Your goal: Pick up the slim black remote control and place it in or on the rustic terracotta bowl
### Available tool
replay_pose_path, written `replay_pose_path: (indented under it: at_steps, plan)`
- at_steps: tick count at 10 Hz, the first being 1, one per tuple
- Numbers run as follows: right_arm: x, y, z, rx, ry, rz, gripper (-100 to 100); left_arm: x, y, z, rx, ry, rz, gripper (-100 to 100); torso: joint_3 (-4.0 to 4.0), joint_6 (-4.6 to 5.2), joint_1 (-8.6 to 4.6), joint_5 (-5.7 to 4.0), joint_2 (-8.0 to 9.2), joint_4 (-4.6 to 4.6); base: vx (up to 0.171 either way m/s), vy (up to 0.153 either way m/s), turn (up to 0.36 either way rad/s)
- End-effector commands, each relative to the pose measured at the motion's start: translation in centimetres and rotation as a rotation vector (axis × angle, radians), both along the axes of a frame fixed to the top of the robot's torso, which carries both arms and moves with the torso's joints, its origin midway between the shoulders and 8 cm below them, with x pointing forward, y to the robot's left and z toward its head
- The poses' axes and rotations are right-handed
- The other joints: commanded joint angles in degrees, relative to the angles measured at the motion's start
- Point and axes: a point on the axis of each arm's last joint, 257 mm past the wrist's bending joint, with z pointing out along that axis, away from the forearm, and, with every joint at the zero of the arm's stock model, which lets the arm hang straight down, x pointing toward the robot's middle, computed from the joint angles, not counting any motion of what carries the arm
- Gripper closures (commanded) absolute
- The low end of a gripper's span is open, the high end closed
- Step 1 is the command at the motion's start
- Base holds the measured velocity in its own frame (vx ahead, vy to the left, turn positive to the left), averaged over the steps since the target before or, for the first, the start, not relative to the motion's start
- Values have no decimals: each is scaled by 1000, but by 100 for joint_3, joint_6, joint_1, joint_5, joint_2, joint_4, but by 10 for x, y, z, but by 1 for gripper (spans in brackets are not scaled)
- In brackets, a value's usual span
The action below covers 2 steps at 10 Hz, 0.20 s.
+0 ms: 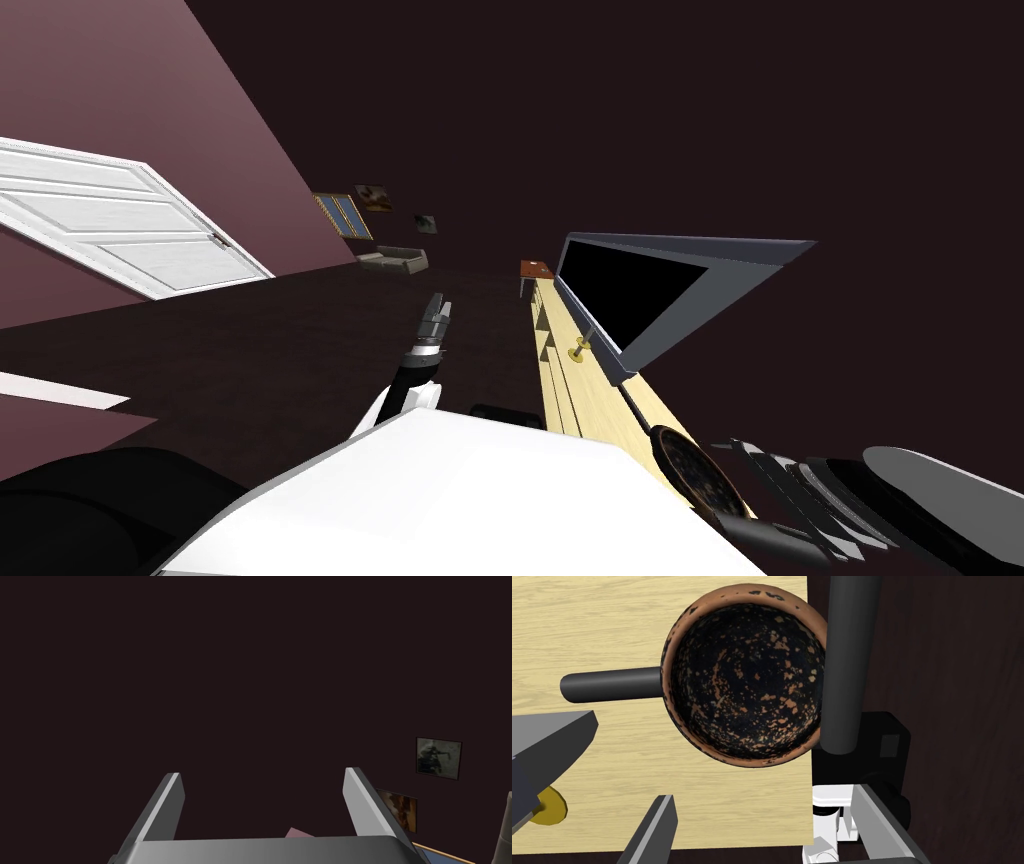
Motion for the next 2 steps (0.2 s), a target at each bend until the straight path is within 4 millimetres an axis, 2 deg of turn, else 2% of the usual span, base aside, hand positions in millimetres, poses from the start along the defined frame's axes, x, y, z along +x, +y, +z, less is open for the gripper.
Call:
replay_pose_path:
  at_steps: [1, 2]
  plan:
    - [0, 0, 0, 0, 0, 0, 0, 0, 0, 0, 0, 0, 0, 0, 0, 0, 0, 0, 0, 0, 0, 0, 0]
    - [0, 0, 0, 0, 0, 0, 0, 0, 0, 0, 0, 0, 0, 0, 0, 0, 0, 0, 0, 0, 0, 0, 0]
